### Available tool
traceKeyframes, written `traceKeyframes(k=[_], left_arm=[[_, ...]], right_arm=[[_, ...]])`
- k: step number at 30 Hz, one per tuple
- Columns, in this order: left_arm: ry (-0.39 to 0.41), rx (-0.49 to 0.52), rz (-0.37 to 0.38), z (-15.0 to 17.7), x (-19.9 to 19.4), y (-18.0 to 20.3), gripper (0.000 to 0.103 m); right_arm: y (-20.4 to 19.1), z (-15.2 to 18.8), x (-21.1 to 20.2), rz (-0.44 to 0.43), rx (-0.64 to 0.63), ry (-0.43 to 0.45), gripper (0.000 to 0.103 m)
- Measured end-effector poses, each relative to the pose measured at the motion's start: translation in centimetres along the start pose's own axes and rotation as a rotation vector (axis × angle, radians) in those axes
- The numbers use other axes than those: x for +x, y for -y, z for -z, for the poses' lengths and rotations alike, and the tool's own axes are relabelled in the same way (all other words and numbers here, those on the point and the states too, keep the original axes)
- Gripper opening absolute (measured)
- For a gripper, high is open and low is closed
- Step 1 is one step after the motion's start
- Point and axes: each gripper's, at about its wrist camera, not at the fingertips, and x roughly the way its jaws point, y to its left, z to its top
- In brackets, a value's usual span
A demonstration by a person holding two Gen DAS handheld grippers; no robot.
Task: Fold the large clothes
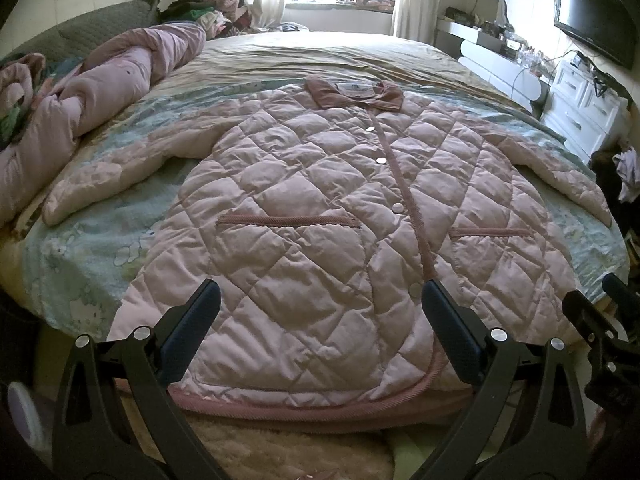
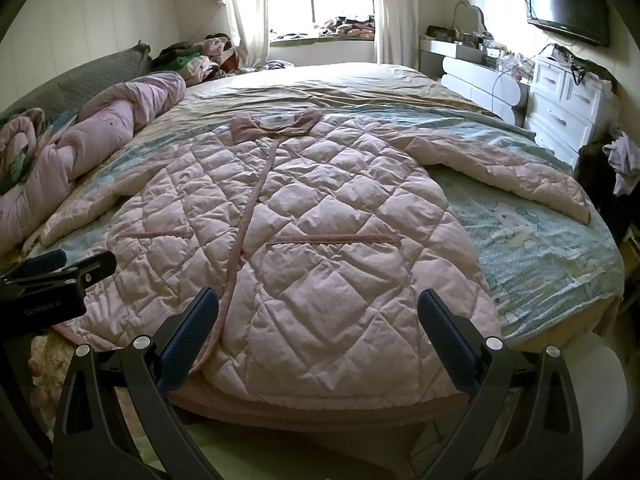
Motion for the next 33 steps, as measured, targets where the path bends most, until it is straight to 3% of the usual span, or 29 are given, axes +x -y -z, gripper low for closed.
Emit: traceKeyframes(k=[10,33], left_arm=[[-0.026,0.031,-0.043,-1.6,1.5,0.3,0.094],[-0.055,0.002,0.048,-11.9,7.9,2.1,0.094]], right_arm=[[0.4,-1.4,1.3,-0.004,-0.001,-0.017,0.099],[2.3,-10.9,9.1,-0.054,0.051,-0.031,0.099]])
